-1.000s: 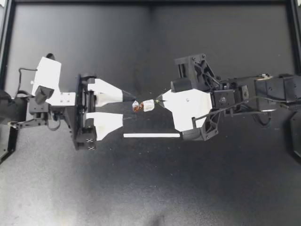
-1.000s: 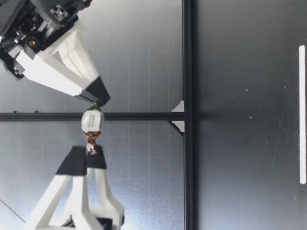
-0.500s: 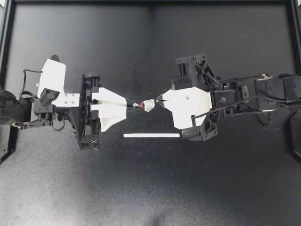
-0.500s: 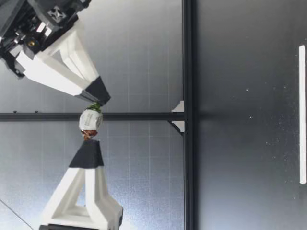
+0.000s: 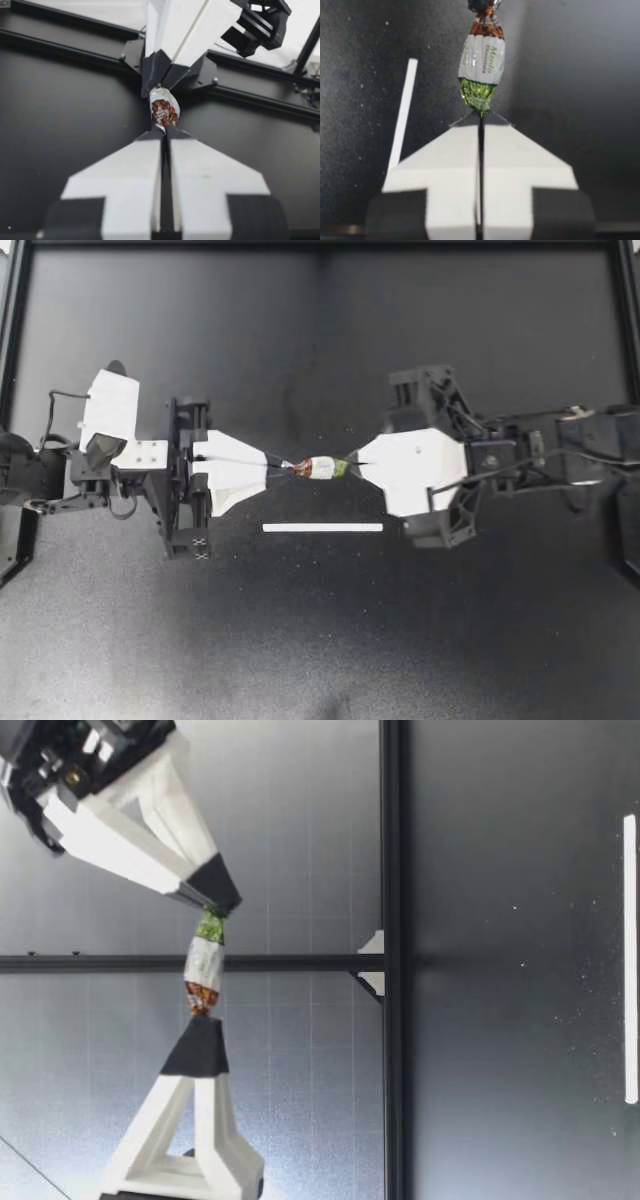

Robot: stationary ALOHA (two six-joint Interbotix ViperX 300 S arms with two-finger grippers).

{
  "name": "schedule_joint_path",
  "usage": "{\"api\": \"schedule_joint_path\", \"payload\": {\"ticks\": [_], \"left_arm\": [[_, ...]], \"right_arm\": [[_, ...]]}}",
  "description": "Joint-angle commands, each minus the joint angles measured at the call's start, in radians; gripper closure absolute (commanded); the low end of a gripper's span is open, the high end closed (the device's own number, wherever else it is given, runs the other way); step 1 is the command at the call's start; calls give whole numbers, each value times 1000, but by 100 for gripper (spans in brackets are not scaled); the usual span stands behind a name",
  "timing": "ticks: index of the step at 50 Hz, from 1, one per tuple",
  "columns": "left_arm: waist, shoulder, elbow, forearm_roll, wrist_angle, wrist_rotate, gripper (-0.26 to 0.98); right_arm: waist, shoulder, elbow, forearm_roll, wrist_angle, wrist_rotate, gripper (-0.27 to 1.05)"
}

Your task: Pick up the candy and unwrap it.

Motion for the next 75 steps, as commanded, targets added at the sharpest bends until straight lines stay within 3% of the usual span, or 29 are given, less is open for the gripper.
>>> {"api": "schedule_joint_path", "payload": {"ticks": [1,19,40,66,75], "left_arm": [[0,-21,-12,2,-5,0,88],[0,40,-77,0,3,5,88],[0,-21,-15,0,5,8,88],[0,-23,-20,2,9,126,88],[0,-17,-25,0,9,138,88]], "right_arm": [[-5,-26,-3,0,-9,8,98],[-5,15,-58,-20,-103,-2,98],[-5,-32,8,-21,-95,51,98],[-5,-31,35,-21,-126,54,97],[-5,-28,44,-21,-149,54,91]]}}
